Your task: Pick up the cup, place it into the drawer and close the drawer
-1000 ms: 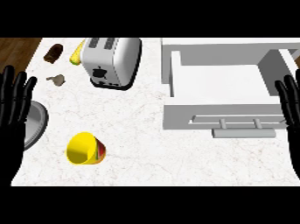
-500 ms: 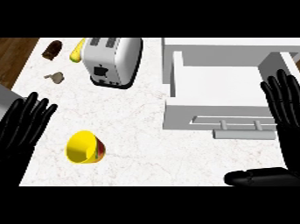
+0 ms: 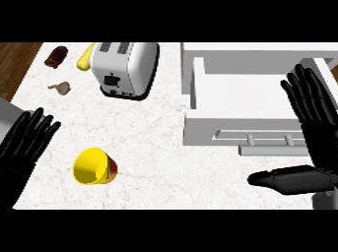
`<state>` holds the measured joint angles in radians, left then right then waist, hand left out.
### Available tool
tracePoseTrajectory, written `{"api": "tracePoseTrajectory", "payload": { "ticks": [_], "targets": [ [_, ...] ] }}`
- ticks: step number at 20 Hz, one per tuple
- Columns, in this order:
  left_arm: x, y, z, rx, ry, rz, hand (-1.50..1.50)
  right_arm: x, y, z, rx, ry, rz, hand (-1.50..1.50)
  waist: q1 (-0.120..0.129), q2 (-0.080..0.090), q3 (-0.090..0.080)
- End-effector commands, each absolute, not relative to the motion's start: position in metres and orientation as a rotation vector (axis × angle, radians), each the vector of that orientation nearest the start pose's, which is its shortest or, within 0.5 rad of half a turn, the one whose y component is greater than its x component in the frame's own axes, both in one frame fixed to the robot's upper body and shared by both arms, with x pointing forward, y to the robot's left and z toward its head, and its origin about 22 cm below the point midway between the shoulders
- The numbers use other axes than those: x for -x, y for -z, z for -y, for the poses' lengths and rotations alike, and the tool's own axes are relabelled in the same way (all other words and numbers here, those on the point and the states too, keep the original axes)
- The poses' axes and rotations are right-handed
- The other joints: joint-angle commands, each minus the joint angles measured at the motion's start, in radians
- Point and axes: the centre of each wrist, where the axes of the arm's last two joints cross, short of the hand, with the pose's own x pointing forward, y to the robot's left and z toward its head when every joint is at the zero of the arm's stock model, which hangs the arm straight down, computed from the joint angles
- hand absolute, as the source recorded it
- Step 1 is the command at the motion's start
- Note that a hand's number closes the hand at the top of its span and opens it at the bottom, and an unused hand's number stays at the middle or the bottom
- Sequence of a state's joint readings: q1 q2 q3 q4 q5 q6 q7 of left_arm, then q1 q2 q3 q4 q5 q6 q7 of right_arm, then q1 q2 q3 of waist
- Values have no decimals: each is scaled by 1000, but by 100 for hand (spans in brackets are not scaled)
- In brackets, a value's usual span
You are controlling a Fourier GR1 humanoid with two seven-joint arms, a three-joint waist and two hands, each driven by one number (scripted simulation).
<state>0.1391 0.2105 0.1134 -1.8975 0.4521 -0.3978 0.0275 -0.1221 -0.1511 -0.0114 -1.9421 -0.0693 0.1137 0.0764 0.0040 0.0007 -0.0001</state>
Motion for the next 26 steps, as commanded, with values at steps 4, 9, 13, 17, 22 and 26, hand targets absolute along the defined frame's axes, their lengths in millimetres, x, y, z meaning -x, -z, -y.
{"api": "tracePoseTrajectory", "payload": {
  "ticks": [4, 9, 13, 17, 22, 26],
  "targets": [
    [-222, -30, -325, 347, 127, 1706, -150, -258, -132, 251, -76, -238, 1974, -150, -3, 0, 0],
    [-229, 13, -326, 292, 131, 1660, -150, -262, -134, 249, -61, -251, 1991, -150, -6, 0, 0],
    [-202, 49, -344, 237, 100, 1637, -150, -257, -108, 249, -51, -245, 2003, -150, -6, 1, 0],
    [-222, 77, -327, 233, 131, 1621, -150, -266, -138, 250, -58, -264, 1991, -150, -6, 0, 0],
    [-239, 108, -339, 192, 138, 1604, -150, -267, -141, 247, -39, -256, 2012, -150, -12, 2, -1],
    [-228, 128, -344, 196, 118, 1607, -150, -263, -151, 268, -33, -266, 1990, -150, -10, 0, -1]
  ]
}}
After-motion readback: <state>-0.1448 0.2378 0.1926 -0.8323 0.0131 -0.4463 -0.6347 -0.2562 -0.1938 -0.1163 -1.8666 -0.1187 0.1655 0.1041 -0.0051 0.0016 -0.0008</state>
